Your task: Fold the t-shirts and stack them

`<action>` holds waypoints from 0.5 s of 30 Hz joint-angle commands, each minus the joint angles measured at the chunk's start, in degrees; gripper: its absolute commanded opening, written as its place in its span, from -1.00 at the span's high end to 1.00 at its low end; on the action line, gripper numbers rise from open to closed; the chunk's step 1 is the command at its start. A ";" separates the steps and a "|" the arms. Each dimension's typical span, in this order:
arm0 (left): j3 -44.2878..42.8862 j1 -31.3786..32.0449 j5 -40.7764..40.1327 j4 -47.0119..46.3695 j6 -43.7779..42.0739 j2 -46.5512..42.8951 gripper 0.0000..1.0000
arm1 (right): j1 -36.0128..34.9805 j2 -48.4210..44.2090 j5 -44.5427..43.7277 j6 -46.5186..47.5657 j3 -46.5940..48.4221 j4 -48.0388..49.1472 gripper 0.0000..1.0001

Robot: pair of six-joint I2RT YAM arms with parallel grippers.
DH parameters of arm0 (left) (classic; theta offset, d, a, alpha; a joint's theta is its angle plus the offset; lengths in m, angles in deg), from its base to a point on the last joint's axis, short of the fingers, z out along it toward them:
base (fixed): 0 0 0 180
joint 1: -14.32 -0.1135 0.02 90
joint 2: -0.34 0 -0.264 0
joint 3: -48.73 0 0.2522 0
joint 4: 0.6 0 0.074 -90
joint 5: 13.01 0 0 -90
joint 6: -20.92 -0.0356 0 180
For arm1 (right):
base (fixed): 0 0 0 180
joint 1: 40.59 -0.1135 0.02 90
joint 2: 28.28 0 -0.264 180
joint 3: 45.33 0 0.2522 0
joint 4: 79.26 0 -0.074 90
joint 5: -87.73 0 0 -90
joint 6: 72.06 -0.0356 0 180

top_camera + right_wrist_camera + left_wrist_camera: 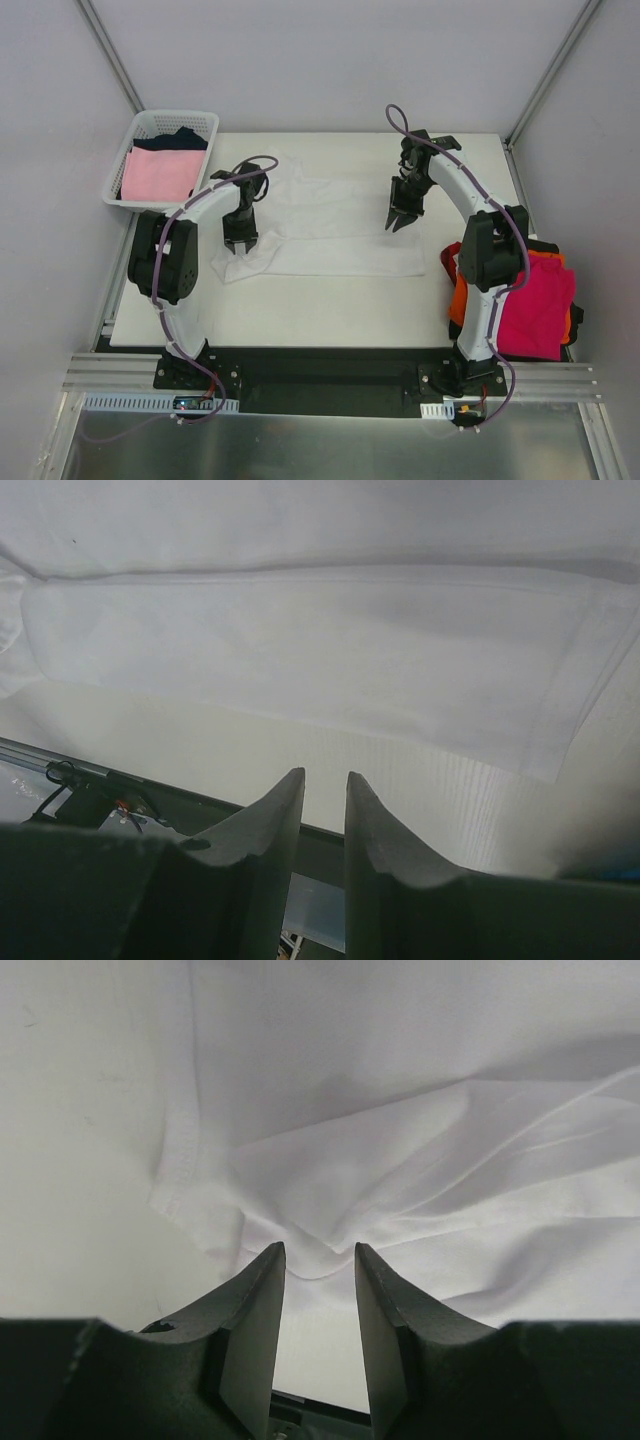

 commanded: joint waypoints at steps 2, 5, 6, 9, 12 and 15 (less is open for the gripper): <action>-3.25 -0.27 7.98 -2.01 -0.85 -1.01 0.32 | -0.36 -0.74 0.53 0.87 0.69 -1.21 0.46; -2.81 -0.27 9.65 -2.98 -1.37 -0.22 0.31 | -0.36 -1.18 0.18 1.04 0.25 -1.21 0.46; -2.03 -0.27 10.09 -3.59 -1.63 -0.05 0.32 | -0.36 -1.27 0.18 1.13 0.16 -1.21 0.46; 0.34 -0.27 10.27 -4.65 -1.99 0.39 0.33 | -0.36 -1.27 -0.09 1.04 0.08 -1.21 0.46; 2.98 -0.27 10.01 -5.70 -1.99 0.57 0.33 | -0.36 -1.44 -0.09 1.04 0.16 -1.21 0.46; 4.91 -0.27 9.57 -6.14 -1.81 0.57 0.33 | -0.36 -1.44 0.00 1.04 0.08 -1.21 0.46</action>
